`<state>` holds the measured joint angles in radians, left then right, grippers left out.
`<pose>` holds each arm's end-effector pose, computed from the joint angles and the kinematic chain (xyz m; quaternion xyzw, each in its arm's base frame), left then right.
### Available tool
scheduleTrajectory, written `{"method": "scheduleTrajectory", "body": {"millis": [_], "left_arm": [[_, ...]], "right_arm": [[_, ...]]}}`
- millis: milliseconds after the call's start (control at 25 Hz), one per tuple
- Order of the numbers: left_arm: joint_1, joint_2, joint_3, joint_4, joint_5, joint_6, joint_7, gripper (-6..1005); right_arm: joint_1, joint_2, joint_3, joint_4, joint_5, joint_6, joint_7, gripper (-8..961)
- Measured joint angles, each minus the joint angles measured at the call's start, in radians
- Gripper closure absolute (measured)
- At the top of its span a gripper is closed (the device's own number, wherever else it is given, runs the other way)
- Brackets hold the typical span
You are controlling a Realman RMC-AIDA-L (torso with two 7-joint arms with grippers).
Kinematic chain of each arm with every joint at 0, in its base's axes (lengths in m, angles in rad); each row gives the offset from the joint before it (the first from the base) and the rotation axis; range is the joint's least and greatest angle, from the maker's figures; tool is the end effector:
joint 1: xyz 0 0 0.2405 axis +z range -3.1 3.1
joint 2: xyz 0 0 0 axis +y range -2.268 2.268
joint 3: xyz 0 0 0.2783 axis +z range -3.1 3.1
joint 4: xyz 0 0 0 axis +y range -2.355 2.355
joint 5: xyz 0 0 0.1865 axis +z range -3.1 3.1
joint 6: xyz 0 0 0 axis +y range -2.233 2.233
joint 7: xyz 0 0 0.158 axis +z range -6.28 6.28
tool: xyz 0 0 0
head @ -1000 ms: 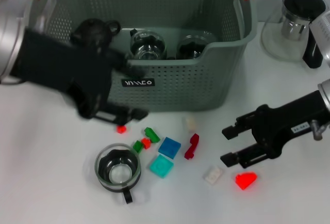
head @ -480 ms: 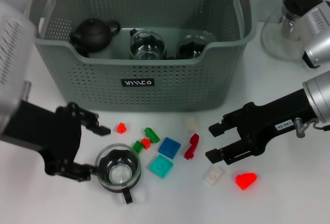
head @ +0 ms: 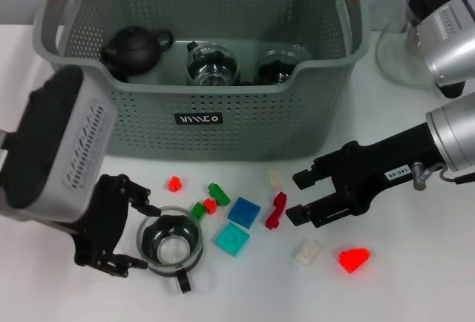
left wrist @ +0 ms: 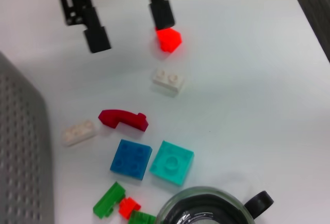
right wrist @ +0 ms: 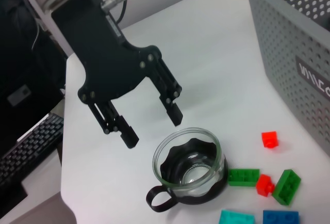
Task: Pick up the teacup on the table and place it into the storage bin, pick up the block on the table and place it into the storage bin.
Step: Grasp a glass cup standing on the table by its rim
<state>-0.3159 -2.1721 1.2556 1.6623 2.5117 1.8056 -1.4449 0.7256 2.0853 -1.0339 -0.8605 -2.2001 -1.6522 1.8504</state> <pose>-0.2287 0.2648 -0.0091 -0.9787 0.1207 0.1601 0.0446 0.1901 0.3374 -0.0503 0.9774 -0.2034 -0.0456 0.0357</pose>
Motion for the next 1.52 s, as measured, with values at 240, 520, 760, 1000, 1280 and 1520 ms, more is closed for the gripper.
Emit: {"method": "scheduleTrajectory", "body": {"millis": [240, 520, 760, 1000, 1280, 1520], "left_arm": [[0.001, 0.0, 0.122, 0.0, 0.092, -0.056, 0.013, 322], [-0.016, 0.0, 0.216, -0.026, 0.119, -0.066, 0.009, 323], [-0.024, 0.0, 0.272, -0.059, 0.133, -0.099, -0.004, 325], [-0.029, -0.002, 0.331, -0.105, 0.165, -0.168, -0.039, 327], [-0.04, -0.002, 0.35, -0.14, 0.172, -0.195, -0.064, 330], [-0.077, 0.001, 0.355, -0.165, 0.18, -0.195, -0.15, 332]], "right_arm": [[0.008, 0.002, 0.0, 0.003, 0.001, 0.015, 0.021, 204], [0.008, 0.009, 0.0, 0.015, 0.001, 0.031, 0.022, 204], [0.009, 0.009, 0.0, 0.016, 0.0, 0.033, 0.023, 205], [0.004, 0.009, 0.0, 0.016, 0.0, 0.032, 0.023, 205], [-0.002, 0.007, 0.0, 0.015, 0.0, 0.032, 0.023, 204], [-0.002, 0.007, 0.001, 0.015, 0.0, 0.032, 0.023, 204]]}}
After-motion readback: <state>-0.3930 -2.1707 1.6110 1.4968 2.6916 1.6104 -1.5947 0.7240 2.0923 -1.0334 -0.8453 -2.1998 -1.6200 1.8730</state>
